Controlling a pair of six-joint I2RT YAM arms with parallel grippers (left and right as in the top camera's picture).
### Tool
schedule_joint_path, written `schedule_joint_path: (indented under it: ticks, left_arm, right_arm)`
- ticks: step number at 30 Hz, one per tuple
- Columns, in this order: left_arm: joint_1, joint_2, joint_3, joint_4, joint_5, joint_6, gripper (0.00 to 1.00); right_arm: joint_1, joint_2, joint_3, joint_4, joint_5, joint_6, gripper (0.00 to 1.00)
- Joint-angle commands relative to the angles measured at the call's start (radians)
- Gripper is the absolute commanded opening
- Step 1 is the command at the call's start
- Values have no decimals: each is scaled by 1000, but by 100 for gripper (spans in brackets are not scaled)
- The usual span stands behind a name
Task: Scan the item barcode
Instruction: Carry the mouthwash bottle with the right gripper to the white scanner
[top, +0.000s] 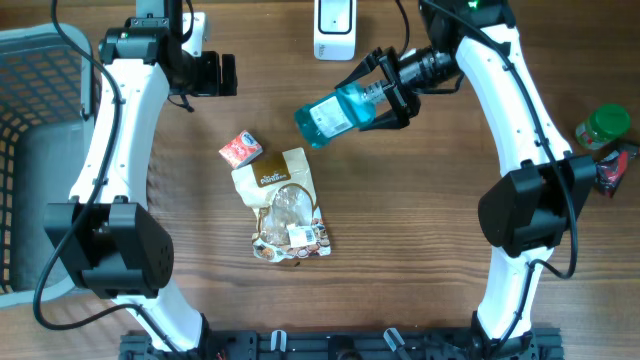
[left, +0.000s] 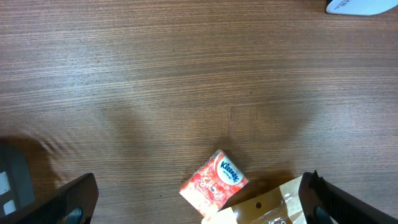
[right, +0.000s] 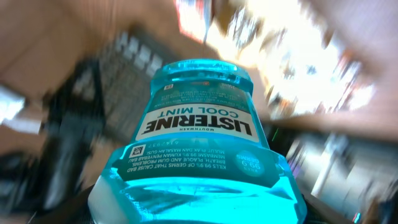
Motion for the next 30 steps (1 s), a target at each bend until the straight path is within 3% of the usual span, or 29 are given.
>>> schedule_joint_path:
  ticks: [1, 5, 16, 30]
  left_arm:
    - [-3, -5, -7, -1, 16, 5, 100]
    - [-3, -5, -7, -1, 16, 5, 100]
    - [-3, -5, -7, -1, 16, 5, 100]
    - [-3, -5, -7, -1, 16, 5, 100]
  right_arm:
    - [-4, -18, 30, 125, 186, -83, 55]
    - [-4, -18, 30, 371, 194, -163, 55]
    - [12, -18, 30, 841, 406, -405, 56]
    - [53, 119, 29, 1111, 578, -673, 56]
